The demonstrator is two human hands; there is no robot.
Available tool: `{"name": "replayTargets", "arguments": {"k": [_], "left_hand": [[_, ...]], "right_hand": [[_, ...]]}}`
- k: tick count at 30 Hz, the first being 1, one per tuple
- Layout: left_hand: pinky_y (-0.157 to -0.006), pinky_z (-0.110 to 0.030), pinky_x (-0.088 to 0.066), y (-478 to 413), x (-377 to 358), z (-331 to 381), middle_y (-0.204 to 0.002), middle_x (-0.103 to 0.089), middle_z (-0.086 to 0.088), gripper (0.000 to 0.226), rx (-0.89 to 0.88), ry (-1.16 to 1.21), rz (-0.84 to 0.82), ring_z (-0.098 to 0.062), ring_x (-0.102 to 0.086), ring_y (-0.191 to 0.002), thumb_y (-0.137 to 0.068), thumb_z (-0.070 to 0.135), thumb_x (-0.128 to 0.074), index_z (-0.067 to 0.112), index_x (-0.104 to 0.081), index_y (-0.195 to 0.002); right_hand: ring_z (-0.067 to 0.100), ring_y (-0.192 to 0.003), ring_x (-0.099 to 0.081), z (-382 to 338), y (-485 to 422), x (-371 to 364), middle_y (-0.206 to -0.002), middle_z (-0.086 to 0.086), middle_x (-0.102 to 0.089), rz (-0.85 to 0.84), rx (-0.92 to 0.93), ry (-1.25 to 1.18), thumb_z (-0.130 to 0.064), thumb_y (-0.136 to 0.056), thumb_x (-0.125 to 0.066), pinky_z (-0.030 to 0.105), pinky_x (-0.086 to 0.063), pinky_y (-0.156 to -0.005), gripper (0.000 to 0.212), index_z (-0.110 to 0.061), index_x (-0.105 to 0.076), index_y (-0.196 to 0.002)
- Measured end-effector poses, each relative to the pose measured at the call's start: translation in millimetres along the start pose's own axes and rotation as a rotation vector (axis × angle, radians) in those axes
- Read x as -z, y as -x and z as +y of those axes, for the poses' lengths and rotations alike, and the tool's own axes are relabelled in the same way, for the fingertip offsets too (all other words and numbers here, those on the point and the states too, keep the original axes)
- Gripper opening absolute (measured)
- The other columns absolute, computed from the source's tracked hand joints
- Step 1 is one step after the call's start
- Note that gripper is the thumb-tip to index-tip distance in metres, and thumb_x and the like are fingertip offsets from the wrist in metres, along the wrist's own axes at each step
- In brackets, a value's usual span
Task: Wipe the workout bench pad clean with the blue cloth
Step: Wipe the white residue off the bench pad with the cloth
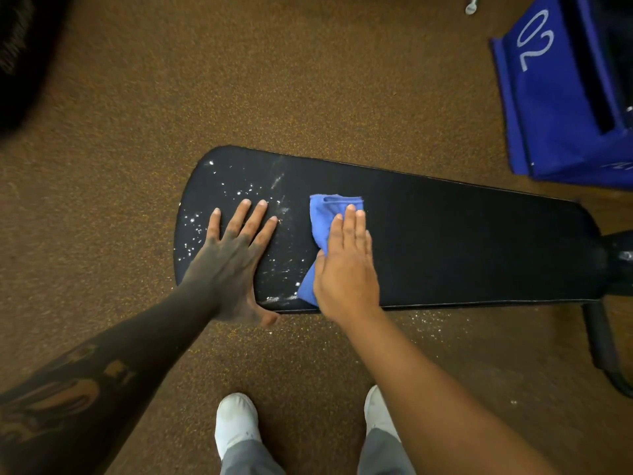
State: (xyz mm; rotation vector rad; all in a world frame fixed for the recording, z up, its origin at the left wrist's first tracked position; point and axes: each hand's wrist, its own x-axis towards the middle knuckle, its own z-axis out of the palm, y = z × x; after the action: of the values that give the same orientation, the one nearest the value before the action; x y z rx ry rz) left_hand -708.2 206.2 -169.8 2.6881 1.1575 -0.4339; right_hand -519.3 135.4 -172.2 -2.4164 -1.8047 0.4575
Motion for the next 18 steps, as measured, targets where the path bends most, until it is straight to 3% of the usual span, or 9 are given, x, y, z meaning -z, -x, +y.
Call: {"name": "replayTargets", "arguments": {"k": [5, 12, 18], "left_hand": [[-0.123, -0.062, -0.002, 2, 1, -6, -0.168, 0.011, -0.014, 0.158, -0.032, -0.005, 0.016, -0.033, 0.012, -0.155, -0.041, 0.110, -0.028, 0.008, 0.003, -0.158], [-0.124, -0.061, 0.001, 4, -3, -16, -0.167, 0.016, -0.012, 0.157, -0.037, -0.003, 0.018, -0.033, 0.016, -0.154, -0.039, 0.109, -0.029, 0.012, 0.015, -0.155], [-0.124, -0.061, -0.001, 5, -4, -15, -0.167, 0.013, -0.014, 0.156, -0.031, 0.002, 0.032, -0.033, 0.014, -0.154, -0.042, 0.111, -0.020, 0.008, 0.009, -0.156]], "right_hand": [[0.026, -0.150, 0.015, -11, 23, -13, -0.164, 0.013, 0.008, -0.040, 0.224, 0.092, -0.031, -0.100, -0.033, 0.040, 0.006, -0.121, 0.068, -0.005, -0.003, -0.155], [0.025, -0.151, 0.014, 5, 3, 0, -0.164, 0.013, 0.008, 0.003, -0.062, 0.053, -0.025, -0.100, -0.030, 0.040, 0.004, -0.123, 0.064, -0.003, -0.006, -0.155], [0.027, -0.150, 0.014, -27, 40, -18, -0.164, 0.014, 0.008, -0.033, 0.095, 0.114, -0.032, -0.099, -0.031, 0.042, 0.004, -0.121, 0.068, -0.003, -0.004, -0.155]]}}
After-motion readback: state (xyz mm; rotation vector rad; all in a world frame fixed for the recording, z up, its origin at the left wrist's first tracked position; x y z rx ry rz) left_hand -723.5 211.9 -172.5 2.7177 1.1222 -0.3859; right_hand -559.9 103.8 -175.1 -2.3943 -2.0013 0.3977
